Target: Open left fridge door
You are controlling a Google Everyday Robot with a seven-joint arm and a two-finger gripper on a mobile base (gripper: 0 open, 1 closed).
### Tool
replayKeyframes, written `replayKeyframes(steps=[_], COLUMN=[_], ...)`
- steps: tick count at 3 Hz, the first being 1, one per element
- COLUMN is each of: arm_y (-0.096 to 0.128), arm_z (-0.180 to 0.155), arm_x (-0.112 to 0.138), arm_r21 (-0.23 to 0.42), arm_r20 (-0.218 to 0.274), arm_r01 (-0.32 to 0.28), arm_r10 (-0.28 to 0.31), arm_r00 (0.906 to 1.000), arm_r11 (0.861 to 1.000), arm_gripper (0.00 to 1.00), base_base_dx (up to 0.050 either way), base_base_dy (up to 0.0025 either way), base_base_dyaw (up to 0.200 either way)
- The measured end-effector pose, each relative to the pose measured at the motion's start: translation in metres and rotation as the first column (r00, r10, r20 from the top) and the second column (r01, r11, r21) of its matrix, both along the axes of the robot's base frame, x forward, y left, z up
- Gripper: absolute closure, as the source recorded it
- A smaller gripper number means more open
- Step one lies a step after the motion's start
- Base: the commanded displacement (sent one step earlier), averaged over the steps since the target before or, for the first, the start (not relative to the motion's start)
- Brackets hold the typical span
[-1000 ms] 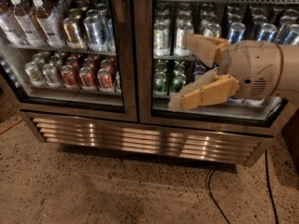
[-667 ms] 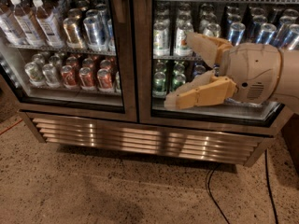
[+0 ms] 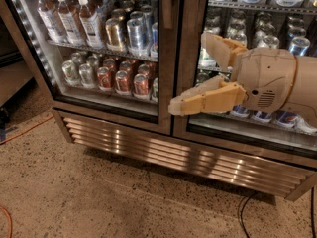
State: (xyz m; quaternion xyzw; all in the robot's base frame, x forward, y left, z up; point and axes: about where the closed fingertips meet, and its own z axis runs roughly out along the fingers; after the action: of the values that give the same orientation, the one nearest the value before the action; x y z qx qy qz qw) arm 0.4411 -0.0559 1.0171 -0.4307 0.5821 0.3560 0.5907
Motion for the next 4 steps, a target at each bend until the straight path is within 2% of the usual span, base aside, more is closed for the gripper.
replayKeyframes(steps=[4], arm_y=[0.0], arm_z=[0.0], arm_x=[0.0], arm_r21=[0.0], arm_r20=[0.0], arm_r01=[0.0], arm_r10=[0.0], arm_r00=[1.0], arm_r11=[1.0], arm_gripper=[0.0], base_base_dx=[0.05], base_base_dy=[-0.00002], base_base_dyaw=[0.001])
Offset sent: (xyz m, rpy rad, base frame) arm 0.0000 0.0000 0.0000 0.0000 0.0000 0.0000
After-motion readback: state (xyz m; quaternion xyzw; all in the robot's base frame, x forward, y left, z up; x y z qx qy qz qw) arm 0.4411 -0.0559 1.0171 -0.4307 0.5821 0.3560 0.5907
